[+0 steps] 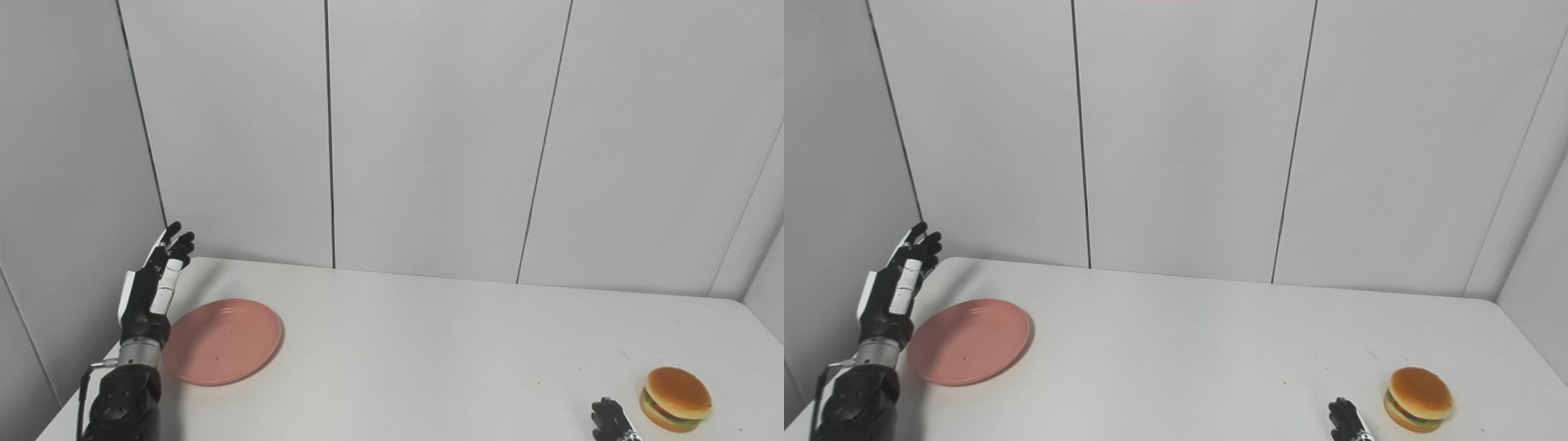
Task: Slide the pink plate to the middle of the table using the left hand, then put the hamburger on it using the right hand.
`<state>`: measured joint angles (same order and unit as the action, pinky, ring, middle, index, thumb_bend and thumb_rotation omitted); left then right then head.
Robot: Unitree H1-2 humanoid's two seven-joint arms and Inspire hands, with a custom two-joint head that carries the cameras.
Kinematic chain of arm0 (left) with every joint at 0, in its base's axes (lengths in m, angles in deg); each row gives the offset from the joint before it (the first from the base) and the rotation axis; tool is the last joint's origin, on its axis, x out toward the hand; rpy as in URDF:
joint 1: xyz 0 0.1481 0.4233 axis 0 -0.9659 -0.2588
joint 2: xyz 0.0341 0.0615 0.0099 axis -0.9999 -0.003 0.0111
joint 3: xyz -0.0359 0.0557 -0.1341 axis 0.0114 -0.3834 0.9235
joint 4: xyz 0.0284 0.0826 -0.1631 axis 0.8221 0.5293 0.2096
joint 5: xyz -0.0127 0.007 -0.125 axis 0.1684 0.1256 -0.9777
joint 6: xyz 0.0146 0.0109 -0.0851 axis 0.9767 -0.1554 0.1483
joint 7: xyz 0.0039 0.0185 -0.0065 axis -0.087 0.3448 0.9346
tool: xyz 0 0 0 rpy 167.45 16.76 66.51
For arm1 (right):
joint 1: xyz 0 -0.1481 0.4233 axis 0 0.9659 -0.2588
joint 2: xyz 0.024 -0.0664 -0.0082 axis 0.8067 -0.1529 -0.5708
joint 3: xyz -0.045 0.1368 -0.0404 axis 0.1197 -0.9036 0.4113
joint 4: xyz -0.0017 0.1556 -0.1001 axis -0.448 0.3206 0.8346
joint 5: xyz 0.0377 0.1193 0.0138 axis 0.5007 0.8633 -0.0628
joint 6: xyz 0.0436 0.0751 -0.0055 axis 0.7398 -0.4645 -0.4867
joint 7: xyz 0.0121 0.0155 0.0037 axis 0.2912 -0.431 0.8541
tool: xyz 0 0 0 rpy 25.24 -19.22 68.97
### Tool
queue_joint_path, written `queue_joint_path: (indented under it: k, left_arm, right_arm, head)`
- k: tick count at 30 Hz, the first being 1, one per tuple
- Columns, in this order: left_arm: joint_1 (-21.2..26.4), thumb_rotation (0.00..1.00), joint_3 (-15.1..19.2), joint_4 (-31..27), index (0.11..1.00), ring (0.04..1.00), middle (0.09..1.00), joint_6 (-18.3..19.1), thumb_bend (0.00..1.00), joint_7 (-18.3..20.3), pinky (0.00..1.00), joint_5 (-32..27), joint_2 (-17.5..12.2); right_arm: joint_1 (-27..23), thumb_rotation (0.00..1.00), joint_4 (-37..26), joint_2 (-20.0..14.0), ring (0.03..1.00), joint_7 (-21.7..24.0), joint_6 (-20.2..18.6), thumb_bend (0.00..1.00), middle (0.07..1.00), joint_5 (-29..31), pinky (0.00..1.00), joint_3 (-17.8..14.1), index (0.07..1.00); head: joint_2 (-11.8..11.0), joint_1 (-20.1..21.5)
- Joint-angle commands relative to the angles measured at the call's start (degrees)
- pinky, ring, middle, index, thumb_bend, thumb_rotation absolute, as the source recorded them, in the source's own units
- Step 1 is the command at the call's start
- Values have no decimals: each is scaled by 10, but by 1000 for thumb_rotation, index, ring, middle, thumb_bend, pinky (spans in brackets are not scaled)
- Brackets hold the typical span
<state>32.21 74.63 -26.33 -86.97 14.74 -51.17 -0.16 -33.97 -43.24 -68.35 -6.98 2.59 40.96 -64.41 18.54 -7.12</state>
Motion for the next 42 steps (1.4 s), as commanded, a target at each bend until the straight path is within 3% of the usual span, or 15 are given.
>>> queue_joint_path:
  k: [1,7,17,22,29,36,42]
  left_arm:
    - [40,825,9,8,875,867,872,-22,971,12,873,1,-26]
    - [57,814,29,63,847,838,850,-22,944,22,817,5,-41]
    - [89,796,51,188,755,767,782,-22,1000,48,694,-2,-72]
    - [94,798,47,239,766,767,773,-22,1000,55,684,1,-85]
    - [96,784,45,270,756,755,749,-22,1000,61,715,-4,-85]
    - [93,779,37,269,767,755,756,-22,1000,53,678,2,-72]
    - [88,797,21,253,813,817,824,-22,1000,50,715,12,-60]
  right_arm:
    - [-2,920,47,-8,963,-13,-65,837,927,-9,1000,-3,912]
    - [-2,920,46,-10,959,-13,-66,839,922,-10,1000,-3,907]
    - [0,915,44,-10,959,-13,-69,828,922,-11,1000,-2,912]
    - [2,914,42,-10,958,-13,-70,825,919,-12,1000,-1,907]
    - [4,909,38,-10,958,-14,-72,834,916,-11,1000,0,906]
    - [6,914,31,-9,951,-17,-75,838,912,-15,1000,0,903]
    - [8,914,28,-9,946,-18,-76,841,906,-15,1000,2,899]
  head:
    - [0,0]
    - [2,0]
    - [5,2]
    - [7,5]
    - [9,6]
    - [12,12]
    - [14,14]
